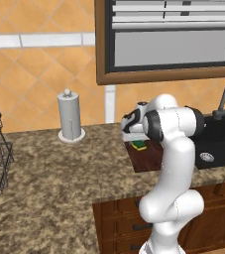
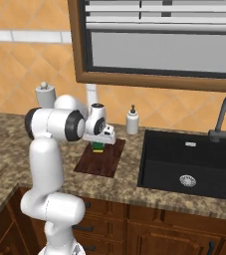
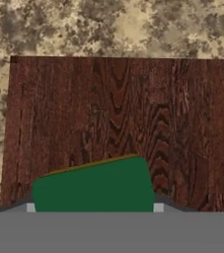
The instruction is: Pick up the sponge from the counter and clean the cutting board by briefly scrubbing or pressing down on the cutting board. Once finished, release the sponge.
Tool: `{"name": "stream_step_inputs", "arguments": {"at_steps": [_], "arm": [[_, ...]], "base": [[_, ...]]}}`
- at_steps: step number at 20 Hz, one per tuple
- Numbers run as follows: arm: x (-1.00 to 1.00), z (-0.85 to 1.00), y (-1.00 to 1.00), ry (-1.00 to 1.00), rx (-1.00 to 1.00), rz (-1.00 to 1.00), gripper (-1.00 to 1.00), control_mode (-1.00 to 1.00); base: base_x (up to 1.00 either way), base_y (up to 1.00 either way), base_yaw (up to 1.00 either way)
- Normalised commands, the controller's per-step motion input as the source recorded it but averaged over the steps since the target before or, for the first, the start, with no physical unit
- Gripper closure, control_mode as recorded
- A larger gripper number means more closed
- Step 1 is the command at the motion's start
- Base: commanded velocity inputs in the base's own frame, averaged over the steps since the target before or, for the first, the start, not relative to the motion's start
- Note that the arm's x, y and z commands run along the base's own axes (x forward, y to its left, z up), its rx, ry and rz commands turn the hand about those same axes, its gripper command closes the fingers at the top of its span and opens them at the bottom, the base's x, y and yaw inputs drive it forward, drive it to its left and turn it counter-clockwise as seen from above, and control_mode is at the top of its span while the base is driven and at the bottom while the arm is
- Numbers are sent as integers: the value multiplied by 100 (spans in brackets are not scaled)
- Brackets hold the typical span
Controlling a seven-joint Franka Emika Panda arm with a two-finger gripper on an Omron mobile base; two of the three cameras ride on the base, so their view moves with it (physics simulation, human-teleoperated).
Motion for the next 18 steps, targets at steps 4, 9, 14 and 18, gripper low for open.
{"name": "stream_step_inputs", "arguments": {"at_steps": [4,9,14,18], "arm": [[46,9,-18,0,2,0,100,-100],[28,-23,-3,0,0,0,100,-100],[18,-39,-8,-1,0,0,100,-100],[4,0,-70,0,1,-3,100,-100]], "base": [[0,0,0],[0,0,0],[0,0,0],[0,0,0]]}}
